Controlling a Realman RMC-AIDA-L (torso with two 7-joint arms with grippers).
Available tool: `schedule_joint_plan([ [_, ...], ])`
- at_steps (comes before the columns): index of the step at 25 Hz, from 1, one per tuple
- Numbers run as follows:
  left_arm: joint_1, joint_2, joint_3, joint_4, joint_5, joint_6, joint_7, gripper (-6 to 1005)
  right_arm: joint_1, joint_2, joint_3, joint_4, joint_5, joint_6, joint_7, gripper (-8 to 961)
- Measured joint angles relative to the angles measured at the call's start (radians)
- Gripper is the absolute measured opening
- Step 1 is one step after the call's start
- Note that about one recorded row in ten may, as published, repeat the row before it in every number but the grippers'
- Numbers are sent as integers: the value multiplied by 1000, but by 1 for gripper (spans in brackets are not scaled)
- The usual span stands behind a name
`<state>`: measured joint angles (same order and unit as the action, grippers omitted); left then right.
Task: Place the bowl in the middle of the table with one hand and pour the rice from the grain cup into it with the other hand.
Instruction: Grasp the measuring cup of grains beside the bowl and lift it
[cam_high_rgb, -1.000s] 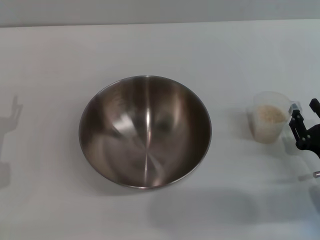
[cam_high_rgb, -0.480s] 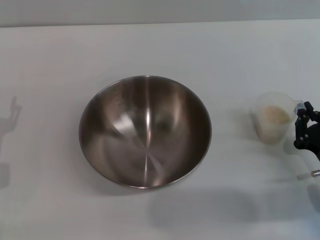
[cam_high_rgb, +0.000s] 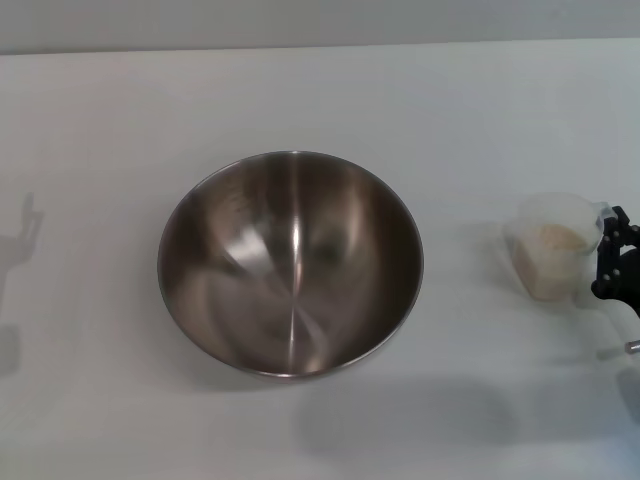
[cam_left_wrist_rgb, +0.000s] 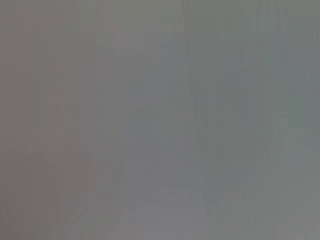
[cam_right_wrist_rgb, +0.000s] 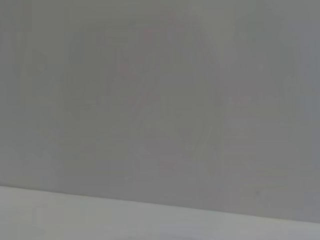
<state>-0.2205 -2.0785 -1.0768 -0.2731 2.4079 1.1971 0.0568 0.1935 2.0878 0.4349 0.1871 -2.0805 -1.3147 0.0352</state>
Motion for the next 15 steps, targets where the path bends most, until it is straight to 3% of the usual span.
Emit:
schedule_joint_plan([
  [6, -1, 0, 0, 0, 1, -1, 0, 833, -13, 0, 11, 0, 2, -38, -8, 11],
  [15, 0, 0, 12, 0, 0, -3, 0, 833, -32, 0, 10, 11, 4, -221, -83, 11],
])
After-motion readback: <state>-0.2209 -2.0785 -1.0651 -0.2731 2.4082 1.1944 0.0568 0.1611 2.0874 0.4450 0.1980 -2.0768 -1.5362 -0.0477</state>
